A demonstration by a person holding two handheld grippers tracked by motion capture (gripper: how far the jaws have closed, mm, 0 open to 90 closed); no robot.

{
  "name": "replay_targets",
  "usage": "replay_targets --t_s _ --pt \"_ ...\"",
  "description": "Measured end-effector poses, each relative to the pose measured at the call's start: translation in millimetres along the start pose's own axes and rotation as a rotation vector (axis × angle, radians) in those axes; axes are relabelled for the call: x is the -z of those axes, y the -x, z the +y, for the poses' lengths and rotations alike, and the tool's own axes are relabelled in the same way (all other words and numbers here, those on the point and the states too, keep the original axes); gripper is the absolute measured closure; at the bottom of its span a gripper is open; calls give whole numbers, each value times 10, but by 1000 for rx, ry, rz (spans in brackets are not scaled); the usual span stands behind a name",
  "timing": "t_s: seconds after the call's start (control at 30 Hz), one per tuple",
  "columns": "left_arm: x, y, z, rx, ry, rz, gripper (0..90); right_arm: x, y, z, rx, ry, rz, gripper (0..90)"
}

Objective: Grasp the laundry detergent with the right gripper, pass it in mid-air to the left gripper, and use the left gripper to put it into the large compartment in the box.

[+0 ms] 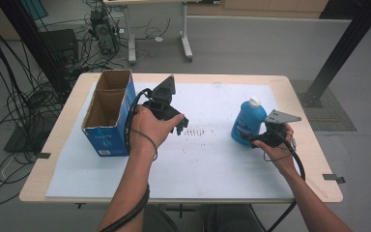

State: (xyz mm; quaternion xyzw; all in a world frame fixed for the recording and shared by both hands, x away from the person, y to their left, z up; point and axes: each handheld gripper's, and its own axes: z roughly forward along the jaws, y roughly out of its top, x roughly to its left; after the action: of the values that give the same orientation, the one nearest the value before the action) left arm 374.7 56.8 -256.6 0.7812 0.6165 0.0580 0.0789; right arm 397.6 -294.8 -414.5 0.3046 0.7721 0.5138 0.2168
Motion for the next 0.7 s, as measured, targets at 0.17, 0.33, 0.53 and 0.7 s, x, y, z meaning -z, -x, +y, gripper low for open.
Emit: replay_targets --t_s 0.17,0.33,0.53,0.7 --pt "-2 0 3 -3 -2 3 61 -1 0 -2 -1 1 2 5" --pt "-1 2 1 -3 -1 -2 61 -2 11 -7 -3 -2 -2 5" --pt "-6 0 -4 -3 -4 -2 61 -6 18 -11 -3 -5 1 19" --pt "-3 3 -3 -5 -2 -3 61 -12 20 -12 0 -5 1 58"
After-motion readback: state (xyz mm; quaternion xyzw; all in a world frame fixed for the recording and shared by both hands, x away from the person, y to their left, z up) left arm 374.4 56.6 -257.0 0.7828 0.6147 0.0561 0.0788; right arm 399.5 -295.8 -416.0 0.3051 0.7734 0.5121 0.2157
